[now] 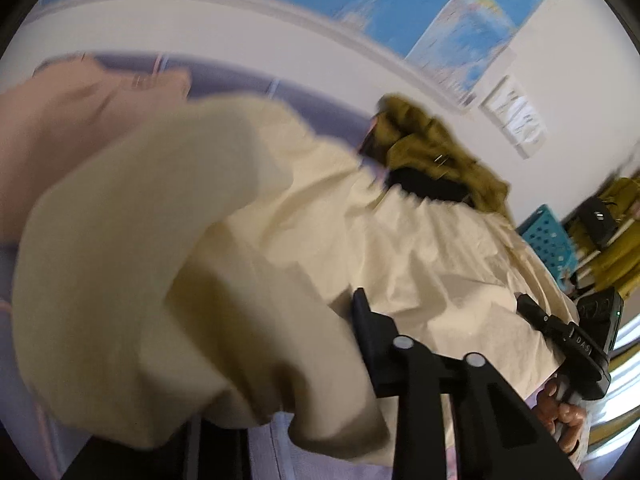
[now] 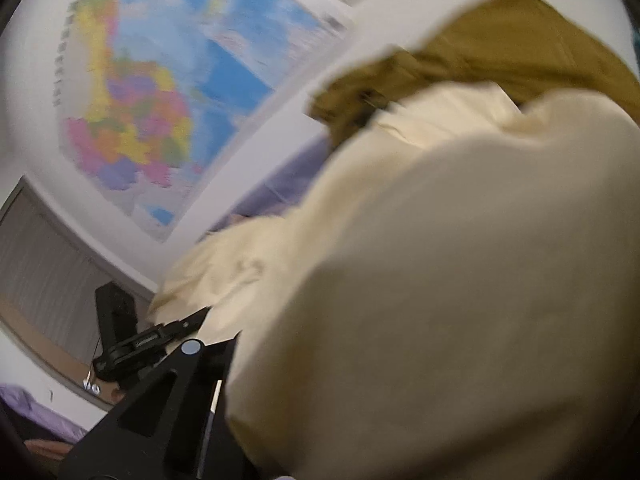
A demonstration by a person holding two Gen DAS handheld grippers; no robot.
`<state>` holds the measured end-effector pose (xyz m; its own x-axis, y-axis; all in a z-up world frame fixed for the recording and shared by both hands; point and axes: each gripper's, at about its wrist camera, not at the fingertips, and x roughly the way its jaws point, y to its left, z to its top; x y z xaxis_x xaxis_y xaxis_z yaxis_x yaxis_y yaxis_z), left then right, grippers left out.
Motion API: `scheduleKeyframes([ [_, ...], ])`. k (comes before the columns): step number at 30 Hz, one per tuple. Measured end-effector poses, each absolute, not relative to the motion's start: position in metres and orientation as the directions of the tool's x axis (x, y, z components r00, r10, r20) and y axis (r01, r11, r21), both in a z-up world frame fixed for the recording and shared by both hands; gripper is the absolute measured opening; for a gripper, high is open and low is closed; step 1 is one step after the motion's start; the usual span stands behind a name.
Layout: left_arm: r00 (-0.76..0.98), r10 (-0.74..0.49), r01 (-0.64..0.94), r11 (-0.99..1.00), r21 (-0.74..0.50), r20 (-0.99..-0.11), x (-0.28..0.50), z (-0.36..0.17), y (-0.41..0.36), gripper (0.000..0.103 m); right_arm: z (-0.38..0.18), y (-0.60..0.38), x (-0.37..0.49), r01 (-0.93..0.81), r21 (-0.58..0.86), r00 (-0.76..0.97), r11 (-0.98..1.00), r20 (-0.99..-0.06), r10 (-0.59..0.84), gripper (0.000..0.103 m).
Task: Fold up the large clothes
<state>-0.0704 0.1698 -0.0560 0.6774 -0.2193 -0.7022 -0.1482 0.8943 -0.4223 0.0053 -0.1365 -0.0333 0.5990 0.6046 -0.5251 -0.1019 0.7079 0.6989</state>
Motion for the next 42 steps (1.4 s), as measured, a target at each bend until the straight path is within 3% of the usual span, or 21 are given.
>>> scheduleKeyframes([
  [9, 0.813, -0.183, -0.036, 0.932, -0.362, -0.552, -0.063, 0.063, 0.213, 0.022, 0.073, -0.093, 0.046, -0.332, 0.658, 0.636, 0.676, -0.373, 0.676, 0.014],
  [18, 0.903, 0.097, -0.211, 0.948, -0.237, -0.418, -0.062, 0.143, 0.345, 0.022, 0.103, 0.038, 0.155, -0.498, 0.666, 0.555, 0.555, -0.247, 0.794, 0.014],
  [21, 0.894, 0.211, -0.309, 0.929, -0.204, -0.395, -0.067, 0.141, 0.403, 0.022, 0.091, 0.103, 0.180, -0.542, 0.668, 0.495, 0.511, -0.238, 0.836, 0.014],
  [25, 0.842, 0.343, -0.440, 0.883, -0.164, -0.416, -0.071, 0.100, 0.480, 0.022, 0.046, 0.196, 0.194, -0.583, 0.641, 0.411, 0.499, -0.297, 0.862, 0.014],
  [29, 0.712, 0.409, -0.586, 0.794, -0.162, -0.571, -0.068, 0.022, 0.546, 0.022, -0.031, 0.258, 0.201, -0.497, 0.716, 0.267, 0.490, -0.411, 0.872, 0.014],
  [31, 0.649, 0.419, -0.632, 0.762, -0.142, -0.635, -0.073, -0.017, 0.562, 0.022, -0.064, 0.272, 0.196, -0.444, 0.750, 0.200, 0.490, -0.450, 0.871, 0.020],
  [34, 0.667, 0.384, -0.638, 0.737, -0.223, -0.639, -0.098, -0.039, 0.575, 0.027, -0.070, 0.270, 0.184, -0.468, 0.731, 0.177, 0.497, -0.474, 0.863, 0.034],
  [36, 0.672, 0.361, -0.640, 0.722, -0.262, -0.647, -0.108, -0.044, 0.580, 0.029, -0.067, 0.261, 0.180, -0.464, 0.740, 0.141, 0.487, -0.481, 0.865, 0.050],
  [38, 0.668, 0.361, -0.641, 0.723, -0.258, -0.650, -0.117, -0.048, 0.583, 0.032, -0.065, 0.246, 0.175, -0.453, 0.752, 0.119, 0.479, -0.482, 0.868, 0.058],
  [39, 0.660, 0.369, -0.648, 0.720, -0.247, -0.654, -0.120, -0.050, 0.582, 0.032, -0.063, 0.232, 0.170, -0.448, 0.756, 0.116, 0.477, -0.479, 0.870, 0.068],
  [42, 0.649, 0.375, -0.660, 0.711, -0.244, -0.662, -0.122, -0.052, 0.582, 0.035, -0.062, 0.201, 0.161, -0.433, 0.756, 0.112, 0.491, -0.496, 0.861, 0.070],
])
